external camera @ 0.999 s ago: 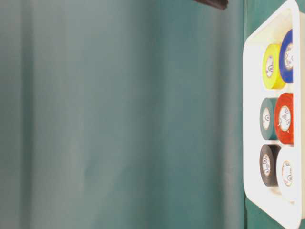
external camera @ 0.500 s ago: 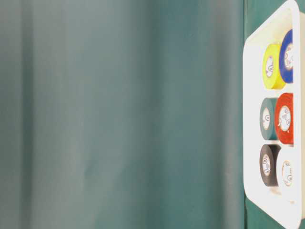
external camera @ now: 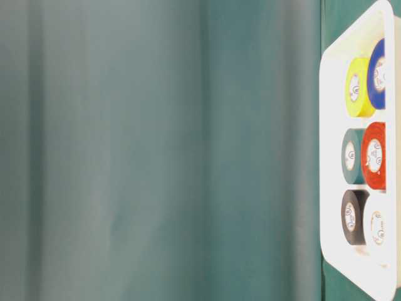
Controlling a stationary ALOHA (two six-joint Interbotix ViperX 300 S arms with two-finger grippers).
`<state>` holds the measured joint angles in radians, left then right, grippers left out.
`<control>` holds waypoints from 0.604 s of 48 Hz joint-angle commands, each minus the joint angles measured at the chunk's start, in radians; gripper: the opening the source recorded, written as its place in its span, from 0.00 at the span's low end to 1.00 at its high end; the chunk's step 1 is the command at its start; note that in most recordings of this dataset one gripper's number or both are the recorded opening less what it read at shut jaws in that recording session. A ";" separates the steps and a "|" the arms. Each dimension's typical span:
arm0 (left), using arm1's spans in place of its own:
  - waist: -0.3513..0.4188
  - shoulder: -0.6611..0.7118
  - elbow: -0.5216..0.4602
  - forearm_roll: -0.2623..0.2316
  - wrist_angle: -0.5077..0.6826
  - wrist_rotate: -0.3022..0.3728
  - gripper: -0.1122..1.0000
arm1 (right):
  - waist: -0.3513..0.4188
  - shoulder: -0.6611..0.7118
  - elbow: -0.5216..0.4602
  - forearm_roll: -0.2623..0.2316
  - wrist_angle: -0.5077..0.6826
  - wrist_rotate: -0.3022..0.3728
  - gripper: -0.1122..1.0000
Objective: Put the tape alternately from left to right into the white case.
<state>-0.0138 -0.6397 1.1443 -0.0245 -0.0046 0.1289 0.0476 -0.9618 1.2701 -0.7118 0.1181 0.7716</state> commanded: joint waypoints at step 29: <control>0.017 -0.235 0.118 -0.003 -0.012 0.000 0.88 | -0.002 -0.087 0.044 0.002 -0.005 0.029 0.87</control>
<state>-0.0015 -0.8452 1.2609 -0.0261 -0.0092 0.1289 0.0460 -1.0508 1.3223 -0.7118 0.1181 0.7992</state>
